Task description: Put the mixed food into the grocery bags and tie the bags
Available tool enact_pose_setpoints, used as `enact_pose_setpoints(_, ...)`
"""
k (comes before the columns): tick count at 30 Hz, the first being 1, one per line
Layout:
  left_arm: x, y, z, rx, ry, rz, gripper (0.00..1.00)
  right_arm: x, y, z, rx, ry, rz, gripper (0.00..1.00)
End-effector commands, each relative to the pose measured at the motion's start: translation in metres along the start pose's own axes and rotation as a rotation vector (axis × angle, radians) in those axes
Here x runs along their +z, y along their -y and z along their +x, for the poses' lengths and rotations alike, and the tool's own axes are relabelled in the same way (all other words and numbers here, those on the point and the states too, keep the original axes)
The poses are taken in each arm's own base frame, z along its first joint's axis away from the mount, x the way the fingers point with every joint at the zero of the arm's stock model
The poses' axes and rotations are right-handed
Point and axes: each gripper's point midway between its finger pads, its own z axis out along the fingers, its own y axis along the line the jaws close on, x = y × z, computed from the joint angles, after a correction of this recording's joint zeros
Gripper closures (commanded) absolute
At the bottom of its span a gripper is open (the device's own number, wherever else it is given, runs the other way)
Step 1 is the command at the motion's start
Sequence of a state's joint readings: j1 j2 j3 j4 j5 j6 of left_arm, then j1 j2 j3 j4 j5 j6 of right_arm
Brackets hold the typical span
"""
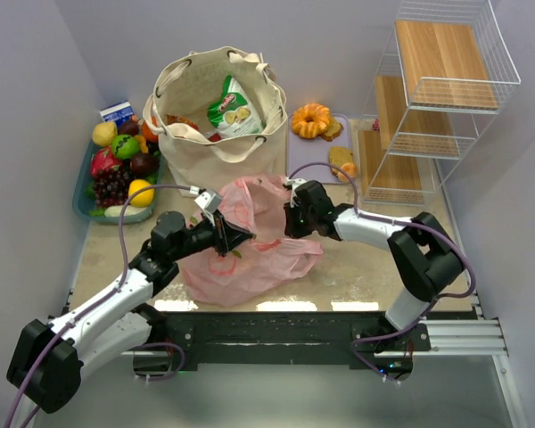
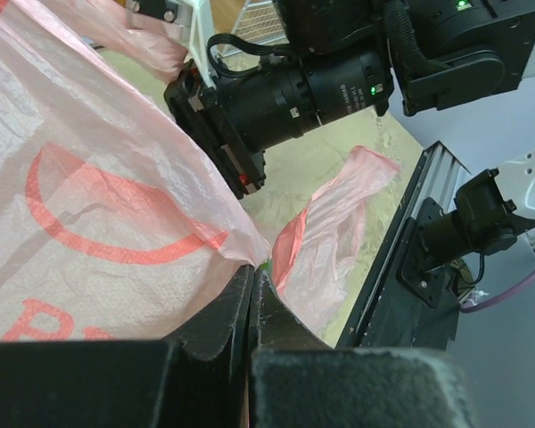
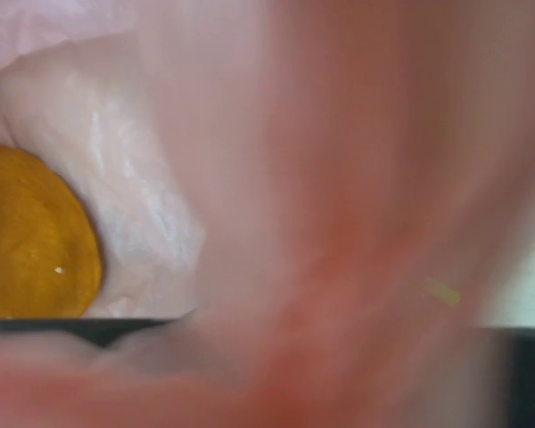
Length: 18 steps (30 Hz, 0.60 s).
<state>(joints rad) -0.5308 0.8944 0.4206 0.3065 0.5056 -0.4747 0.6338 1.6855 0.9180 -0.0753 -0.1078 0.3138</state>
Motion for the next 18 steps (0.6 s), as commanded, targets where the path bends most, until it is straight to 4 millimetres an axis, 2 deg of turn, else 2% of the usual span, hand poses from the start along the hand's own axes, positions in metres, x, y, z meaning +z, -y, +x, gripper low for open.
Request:
enact_pose_setpoints(1,0.0,0.002,-0.028,0.042,0.059,-0.027,1.0,-0.025,-0.017,-0.047,-0.024,0.14,-0.041,1.0)
enact_pose_setpoints(4,-0.003,0.002,-0.039,0.044,0.078,-0.057,1.0,-0.055,-0.02,-0.068,-0.035,0.185,-0.014,1.0)
enact_pose_setpoints(5,-0.005,0.001,-0.04,0.042,0.075,-0.072,1.0,-0.075,-0.021,-0.077,-0.044,0.217,-0.008,1.0)
enact_pose_setpoints(9,-0.013,-0.003,-0.053,0.064,0.1,-0.136,1.0,-0.129,-0.03,-0.116,-0.067,0.339,0.011,1.0)
enact_pose_setpoints(11,-0.018,-0.001,-0.059,0.071,0.114,-0.147,1.0,-0.144,-0.03,-0.122,-0.071,0.363,0.026,1.0)
enact_pose_setpoints(12,-0.019,-0.001,-0.061,0.071,0.119,-0.155,1.0,-0.158,-0.033,-0.131,-0.071,0.397,0.023,1.0)
enact_pose_setpoints(15,-0.022,-0.002,-0.059,0.08,0.115,-0.166,1.0,-0.164,-0.033,-0.132,-0.072,0.407,0.023,1.0)
enact_pose_setpoints(18,-0.022,-0.006,-0.051,0.076,0.084,-0.176,1.0,-0.151,-0.031,-0.126,-0.076,0.372,0.025,1.0)
